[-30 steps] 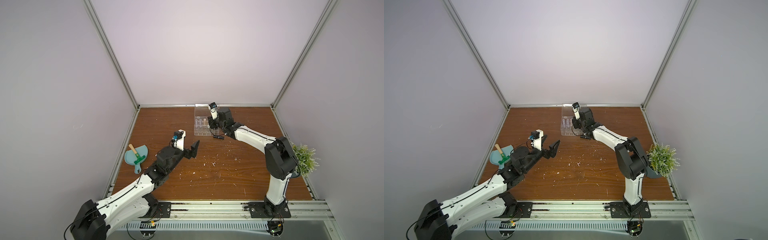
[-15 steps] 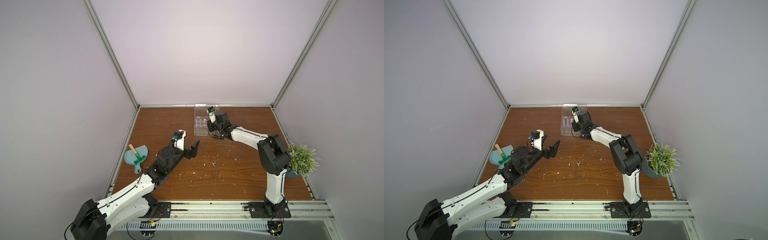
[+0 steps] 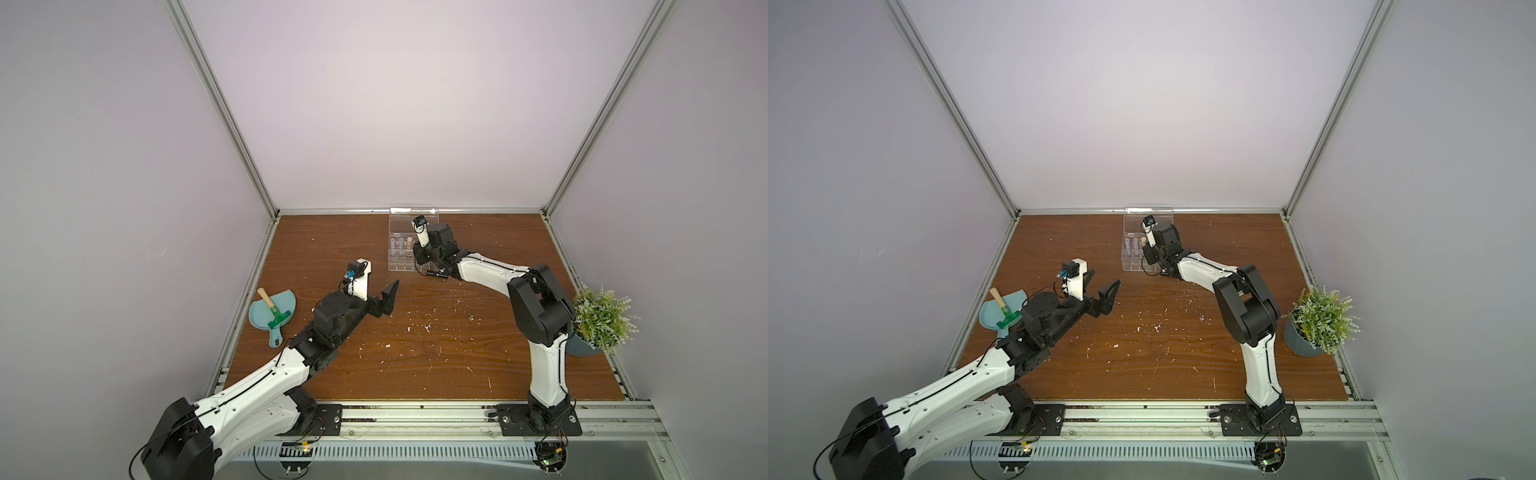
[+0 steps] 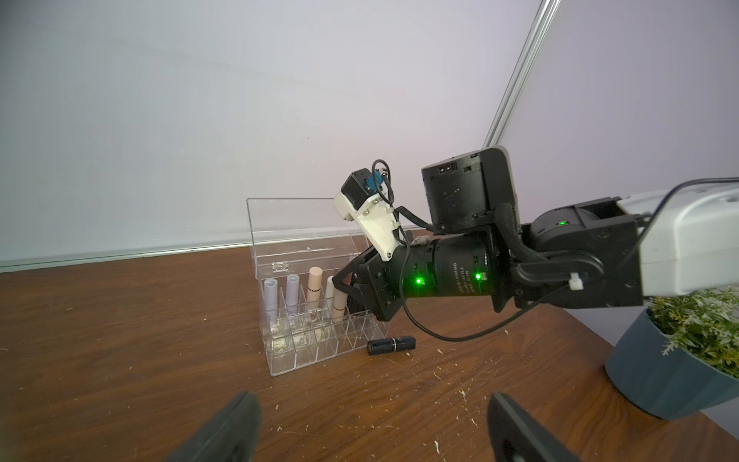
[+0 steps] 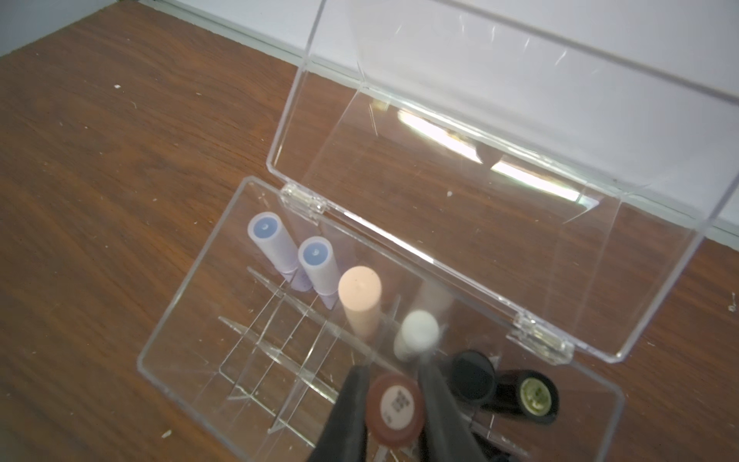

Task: Arrange the lipsticks in the organizer
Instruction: Place the lipstick in the storage box.

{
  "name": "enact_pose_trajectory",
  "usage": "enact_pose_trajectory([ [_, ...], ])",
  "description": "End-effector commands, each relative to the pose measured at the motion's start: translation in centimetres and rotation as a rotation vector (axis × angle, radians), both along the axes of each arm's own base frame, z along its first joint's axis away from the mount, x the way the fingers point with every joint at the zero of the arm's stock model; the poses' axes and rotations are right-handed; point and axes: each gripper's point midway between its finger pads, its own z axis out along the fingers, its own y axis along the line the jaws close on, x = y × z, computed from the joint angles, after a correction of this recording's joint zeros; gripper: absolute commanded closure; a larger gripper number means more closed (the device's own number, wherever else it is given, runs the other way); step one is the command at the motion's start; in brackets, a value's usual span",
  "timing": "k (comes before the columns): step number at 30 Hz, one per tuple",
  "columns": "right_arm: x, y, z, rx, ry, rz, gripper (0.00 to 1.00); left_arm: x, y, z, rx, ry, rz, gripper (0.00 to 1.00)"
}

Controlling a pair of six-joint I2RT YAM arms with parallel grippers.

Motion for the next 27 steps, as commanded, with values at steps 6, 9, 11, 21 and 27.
enact_pose_trajectory([
  [6,0.9,0.5,2.8,0.027,-0.058,-0.005,0.53,0.3,-0.5,0.5,-0.005,-0.003,-0.023,0.08],
  [9,0.6,0.4,3.7,0.042,-0.068,-0.005,0.37,0.4,-1.2,-0.1,0.012,0.019,-0.049,0.08],
  [11,0.2,0.1,4.9,0.060,-0.084,-0.005,0.31,0.5,-1.7,-0.6,0.032,0.039,-0.068,0.08],
  [21,-5.3,-3.8,14.6,0.198,-0.238,-0.037,0.20,2.3,-5.0,-4.8,0.210,0.185,-0.170,0.08],
  [27,-8.1,-7.7,14.2,0.196,-0.211,-0.085,0.15,3.2,-7.0,-6.3,0.220,0.247,-0.225,0.12],
])
